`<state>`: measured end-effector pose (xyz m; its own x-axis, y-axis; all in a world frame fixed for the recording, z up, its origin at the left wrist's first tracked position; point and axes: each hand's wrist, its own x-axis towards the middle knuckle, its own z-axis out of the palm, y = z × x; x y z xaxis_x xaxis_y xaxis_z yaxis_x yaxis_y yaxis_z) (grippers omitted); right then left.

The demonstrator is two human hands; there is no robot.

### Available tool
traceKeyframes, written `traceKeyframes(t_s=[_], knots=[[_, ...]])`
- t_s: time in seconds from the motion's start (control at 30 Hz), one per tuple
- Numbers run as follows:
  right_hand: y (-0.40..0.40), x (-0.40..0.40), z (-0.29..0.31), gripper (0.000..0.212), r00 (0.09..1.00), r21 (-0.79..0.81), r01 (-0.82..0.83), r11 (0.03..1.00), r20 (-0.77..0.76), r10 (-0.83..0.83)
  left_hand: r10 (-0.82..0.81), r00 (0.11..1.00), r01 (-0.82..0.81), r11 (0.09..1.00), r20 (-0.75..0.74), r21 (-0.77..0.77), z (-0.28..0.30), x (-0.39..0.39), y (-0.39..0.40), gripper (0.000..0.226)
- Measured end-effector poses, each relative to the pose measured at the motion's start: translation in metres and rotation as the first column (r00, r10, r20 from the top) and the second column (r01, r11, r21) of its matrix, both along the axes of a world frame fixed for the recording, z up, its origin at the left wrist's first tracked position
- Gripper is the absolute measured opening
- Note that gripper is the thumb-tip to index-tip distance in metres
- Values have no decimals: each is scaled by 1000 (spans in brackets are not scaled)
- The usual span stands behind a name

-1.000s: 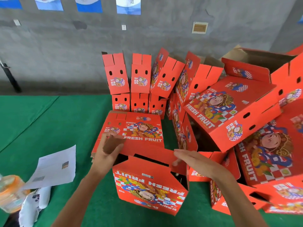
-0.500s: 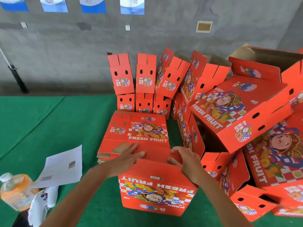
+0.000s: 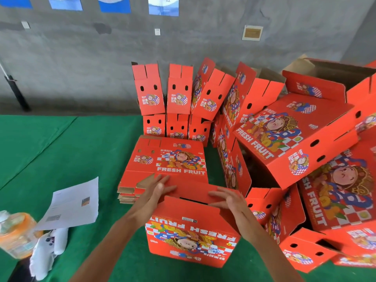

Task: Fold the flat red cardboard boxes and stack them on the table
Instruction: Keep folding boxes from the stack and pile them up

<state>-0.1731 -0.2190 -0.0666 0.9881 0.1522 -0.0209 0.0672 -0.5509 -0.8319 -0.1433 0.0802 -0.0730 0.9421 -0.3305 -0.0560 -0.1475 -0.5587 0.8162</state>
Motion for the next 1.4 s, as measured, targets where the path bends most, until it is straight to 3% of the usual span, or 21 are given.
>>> traceKeyframes(t_s=[0.07, 0.1, 0.17, 0.23, 0.3, 0.33, 0.4, 0.47, 0.57, 0.6, 0.7, 0.8, 0.9, 1.0, 1.07, 1.13, 1.17, 1.23, 1.3, 1.4], knots=[[-10, -3, -11, 24, 990, -163, -95, 982, 89, 111, -3, 1000, 3, 999, 0, -47, 2, -6, 2, 86], [-12, -11, -13, 36, 983, -186, -83, 979, 149, 111, -12, 1000, 12, 998, 15, -66, 0, -8, 2, 85], [-17, -19, -17, 55, 980, -109, -100, 989, 162, 117, 5, 1000, -3, 993, 21, -115, -3, -8, 1, 83], [-16, -11, -14, 32, 991, -115, -81, 990, 96, 93, 91, 996, -88, 984, 13, -157, 0, -10, -4, 75], [-8, 1, -5, 36, 995, -188, -83, 979, -68, 71, 192, 981, -186, 964, 12, -191, 0, -9, -12, 70], [-7, 2, -4, 39, 995, -224, -82, 971, -80, 66, 210, 977, -201, 967, 44, -155, -1, -7, -16, 71], [-13, -6, -15, 34, 994, -226, -46, 973, 85, 67, 153, 966, -163, 986, 208, 32, -6, -3, -21, 67], [-13, -22, -19, 56, 978, -211, -32, 977, 196, 74, 94, 965, -131, 982, 244, 138, -11, 3, -19, 64], [-10, -28, -17, 97, 992, -136, 47, 990, 120, -31, 103, 991, -118, 975, 86, 188, -10, 14, -12, 85], [-9, -27, -16, 96, 994, -158, 39, 987, 108, -22, 104, 994, -109, 971, 33, 214, -8, 17, -12, 93], [-7, -23, -21, 47, 979, -332, 6, 943, 192, 62, 92, 991, -67, 968, -93, 241, -3, 28, -16, 108], [-8, -21, -22, 39, 976, -389, -34, 921, 187, 115, 105, 982, -55, 954, -157, 295, -2, 31, -17, 122], [-8, -19, -22, 40, 972, -556, -81, 827, 140, 190, 179, 981, -125, 882, -78, 454, -4, 24, -28, 135], [-6, -19, -24, 36, 976, -587, -70, 807, 129, 178, 220, 971, -235, 819, 92, 524, -9, 17, -40, 140], [-6, -16, -23, 24, 976, -482, -27, 876, 179, 128, 173, 971, -233, 835, 164, 498, -10, 18, -38, 134], [-4, -16, -22, 15, 969, -143, 73, 987, 243, -37, 121, 977, -191, 859, 174, 475, -9, 20, -32, 124], [-2, -17, -21, 20, 957, 38, 152, 988, 244, -157, 100, 980, -172, 860, 173, 480, -8, 23, -29, 121], [3, -18, -21, 33, 892, 267, 360, 894, 182, -414, 78, 987, -141, 854, 143, 501, -4, 26, -25, 119], [4, -16, -26, 48, 820, 326, 521, 789, 65, -569, 72, 990, -123, 845, 117, 521, -1, 28, -23, 122], [-5, -11, -35, 55, 765, 370, 639, 674, -399, -505, 39, 991, -105, 813, 125, 573, -1, 25, -18, 125]])
